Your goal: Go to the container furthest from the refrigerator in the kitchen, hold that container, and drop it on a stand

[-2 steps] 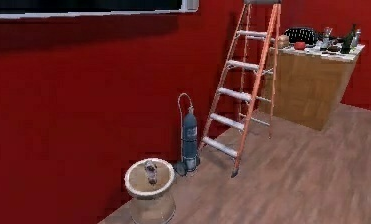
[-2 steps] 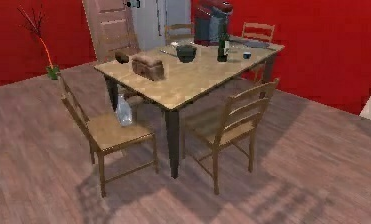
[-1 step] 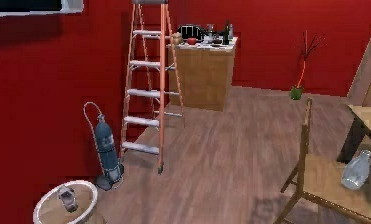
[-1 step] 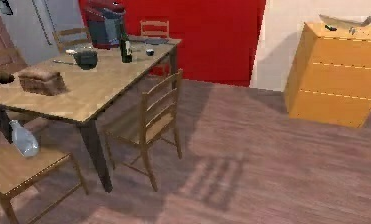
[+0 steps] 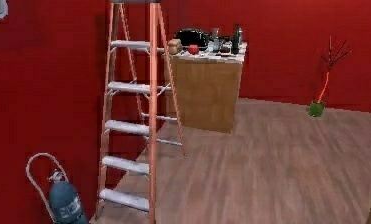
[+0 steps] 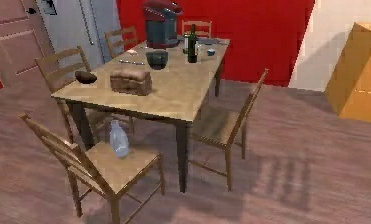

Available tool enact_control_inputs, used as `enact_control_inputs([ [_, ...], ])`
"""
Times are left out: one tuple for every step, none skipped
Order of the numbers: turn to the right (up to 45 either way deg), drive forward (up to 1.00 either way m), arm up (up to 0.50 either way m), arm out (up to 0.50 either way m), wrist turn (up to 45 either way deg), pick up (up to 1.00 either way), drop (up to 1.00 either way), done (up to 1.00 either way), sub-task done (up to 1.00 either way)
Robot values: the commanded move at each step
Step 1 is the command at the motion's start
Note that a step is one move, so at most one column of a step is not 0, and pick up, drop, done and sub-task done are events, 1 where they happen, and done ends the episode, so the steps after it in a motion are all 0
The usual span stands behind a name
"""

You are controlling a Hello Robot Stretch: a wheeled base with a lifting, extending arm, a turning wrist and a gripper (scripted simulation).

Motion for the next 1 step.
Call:
enact_control_inputs([
  [18.0,0.0,0.0,0.0,0.0,0.0,0.0,0.0,0.0],
])
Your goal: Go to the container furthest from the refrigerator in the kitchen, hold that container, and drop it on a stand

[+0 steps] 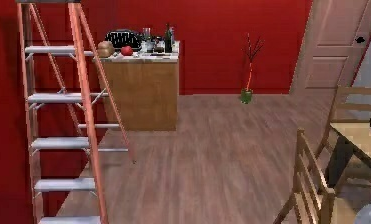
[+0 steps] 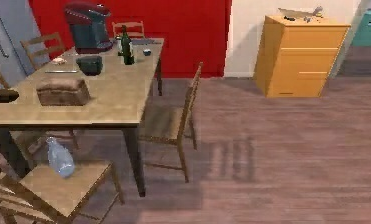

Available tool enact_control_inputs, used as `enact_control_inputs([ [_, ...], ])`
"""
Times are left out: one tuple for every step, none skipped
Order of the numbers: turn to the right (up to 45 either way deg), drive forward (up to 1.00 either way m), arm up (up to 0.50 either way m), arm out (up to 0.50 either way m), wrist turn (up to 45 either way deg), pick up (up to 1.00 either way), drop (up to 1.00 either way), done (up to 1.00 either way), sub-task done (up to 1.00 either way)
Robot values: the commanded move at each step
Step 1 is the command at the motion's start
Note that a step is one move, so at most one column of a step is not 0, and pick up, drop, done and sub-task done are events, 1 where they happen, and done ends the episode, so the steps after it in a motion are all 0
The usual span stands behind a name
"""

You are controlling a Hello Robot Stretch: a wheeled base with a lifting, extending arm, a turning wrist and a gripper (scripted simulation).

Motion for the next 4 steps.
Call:
enact_control_inputs([
  [0.0,0.75,0.0,0.0,0.0,0.0,0.0,0.0,0.0],
  [39.0,0.0,0.0,0.0,0.0,0.0,0.0,0.0,0.0],
  [0.0,1.0,0.0,0.0,0.0,0.0,0.0,0.0,0.0],
  [3.0,0.0,0.0,0.0,0.0,0.0,0.0,0.0,0.0],
])
